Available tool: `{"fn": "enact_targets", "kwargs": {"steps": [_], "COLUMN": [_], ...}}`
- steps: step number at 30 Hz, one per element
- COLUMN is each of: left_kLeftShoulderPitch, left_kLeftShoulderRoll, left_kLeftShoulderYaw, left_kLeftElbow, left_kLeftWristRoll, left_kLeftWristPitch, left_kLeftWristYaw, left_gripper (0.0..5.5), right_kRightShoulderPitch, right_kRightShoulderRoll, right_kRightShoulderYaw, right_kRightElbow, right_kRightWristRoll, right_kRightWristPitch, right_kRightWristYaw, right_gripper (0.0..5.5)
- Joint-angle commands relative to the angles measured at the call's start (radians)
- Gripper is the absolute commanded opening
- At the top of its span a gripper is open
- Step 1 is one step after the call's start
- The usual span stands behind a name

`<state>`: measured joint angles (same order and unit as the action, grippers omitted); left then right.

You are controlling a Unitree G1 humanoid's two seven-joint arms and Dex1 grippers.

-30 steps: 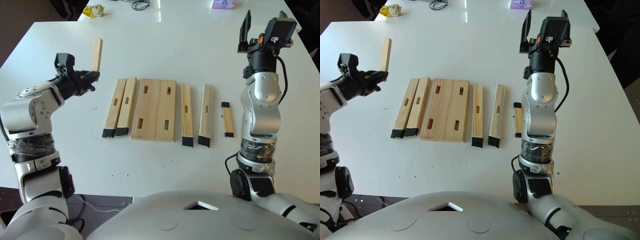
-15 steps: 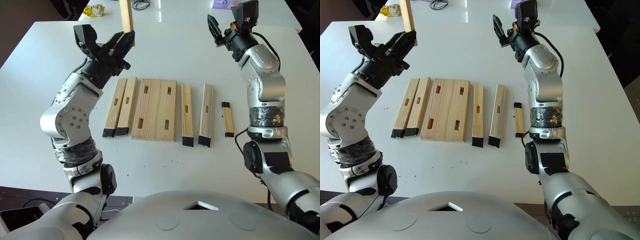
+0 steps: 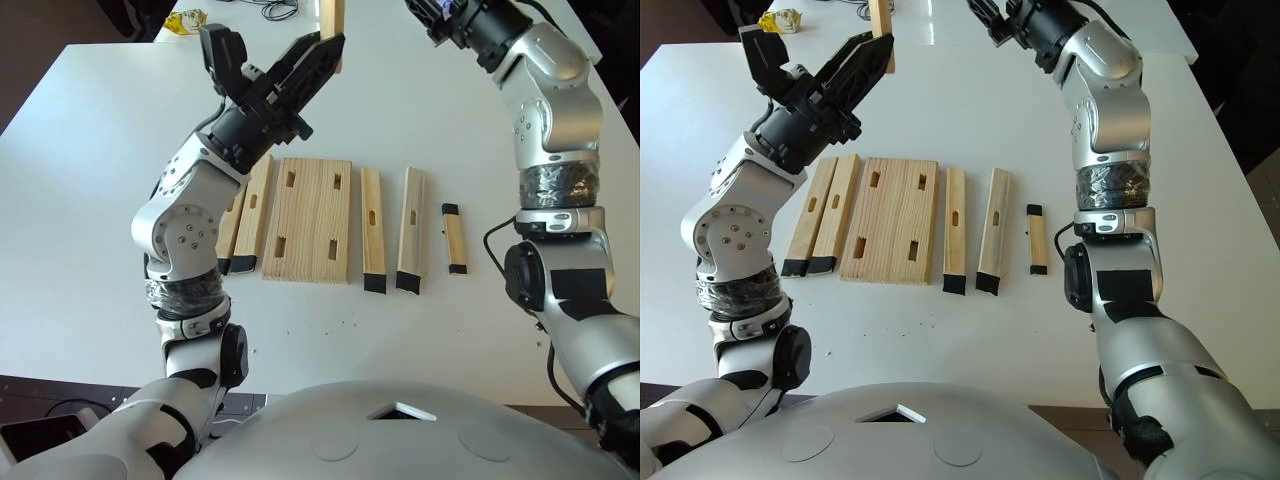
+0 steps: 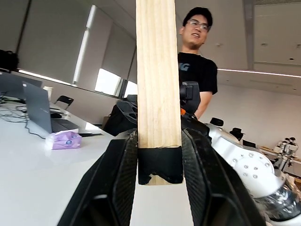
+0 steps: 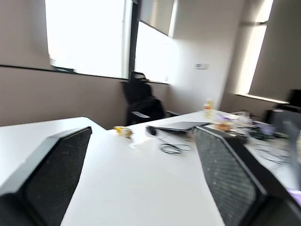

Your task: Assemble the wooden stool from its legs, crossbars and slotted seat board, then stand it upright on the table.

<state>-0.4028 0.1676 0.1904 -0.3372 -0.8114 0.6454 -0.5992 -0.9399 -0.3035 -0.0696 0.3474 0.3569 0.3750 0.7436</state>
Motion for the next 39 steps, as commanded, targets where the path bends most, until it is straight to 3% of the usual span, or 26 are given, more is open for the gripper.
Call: {"fn": "enact_targets", "kwargs": {"steps": [1,4,11,27,39], "left_kLeftShoulderPitch": [0.03,0.024,0.008,-0.025,-0.002], "left_kLeftShoulderRoll": [0.086,0.142,0.246,0.341,0.342], "left_kLeftShoulderYaw": [0.001,0.01,0.017,-0.047,-0.088], "left_kLeftElbow": [0.03,0.035,0.032,0.054,0.049], "left_kLeftWristRoll": [-0.032,-0.064,-0.142,-0.14,-0.102], "left_kLeftWristPitch": [-0.017,-0.016,0.007,0.022,-0.008], "left_kLeftWristYaw": [-0.132,-0.218,-0.341,-0.449,-0.463], "left_gripper": [1.32,1.32,1.32,1.32,1.32], "right_kRightShoulderPitch": [-0.045,-0.043,-0.129,-0.045,-0.015], "right_kRightShoulderRoll": [-0.087,-0.186,-0.26,-0.272,-0.231], "right_kRightShoulderYaw": [0.019,0.042,-0.006,0.059,0.004], "right_kRightElbow": [-0.039,-0.086,0.006,-0.196,-0.285], "right_kRightWristRoll": [0.145,0.245,0.3,0.388,0.505], "right_kRightWristPitch": [0.224,0.406,0.457,0.596,0.718], "right_kRightWristYaw": [0.242,0.423,0.572,0.599,0.498], "right_gripper": [3.96,3.96,3.96,3.96,3.96]}}
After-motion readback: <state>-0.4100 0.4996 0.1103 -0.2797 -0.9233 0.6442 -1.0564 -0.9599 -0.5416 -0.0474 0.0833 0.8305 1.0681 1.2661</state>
